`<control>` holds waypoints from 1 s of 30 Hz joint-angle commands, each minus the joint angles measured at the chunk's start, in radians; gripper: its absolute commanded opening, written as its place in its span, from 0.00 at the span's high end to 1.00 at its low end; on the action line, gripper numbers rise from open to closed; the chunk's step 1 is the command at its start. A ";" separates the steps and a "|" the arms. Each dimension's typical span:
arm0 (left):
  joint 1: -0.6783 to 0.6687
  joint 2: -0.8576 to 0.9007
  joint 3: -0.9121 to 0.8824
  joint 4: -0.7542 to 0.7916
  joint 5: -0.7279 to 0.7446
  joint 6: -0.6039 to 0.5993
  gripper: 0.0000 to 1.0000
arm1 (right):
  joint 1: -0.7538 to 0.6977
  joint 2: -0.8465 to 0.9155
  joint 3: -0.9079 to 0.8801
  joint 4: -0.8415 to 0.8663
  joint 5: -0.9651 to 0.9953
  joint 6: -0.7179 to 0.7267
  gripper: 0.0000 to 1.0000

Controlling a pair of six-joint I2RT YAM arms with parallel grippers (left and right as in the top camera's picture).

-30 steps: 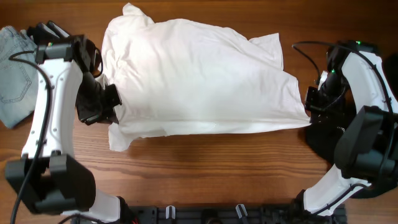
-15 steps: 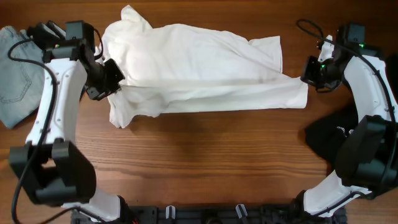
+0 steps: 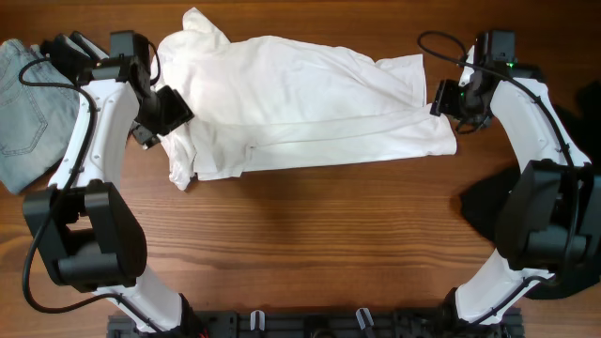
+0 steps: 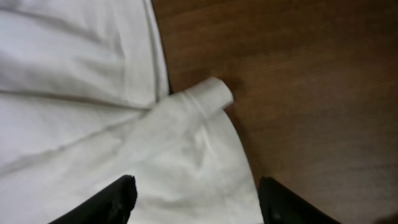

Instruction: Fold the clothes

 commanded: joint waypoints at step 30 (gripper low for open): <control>0.113 -0.012 -0.217 -0.045 -0.319 0.031 0.66 | -0.004 0.025 -0.278 0.142 0.254 0.095 0.96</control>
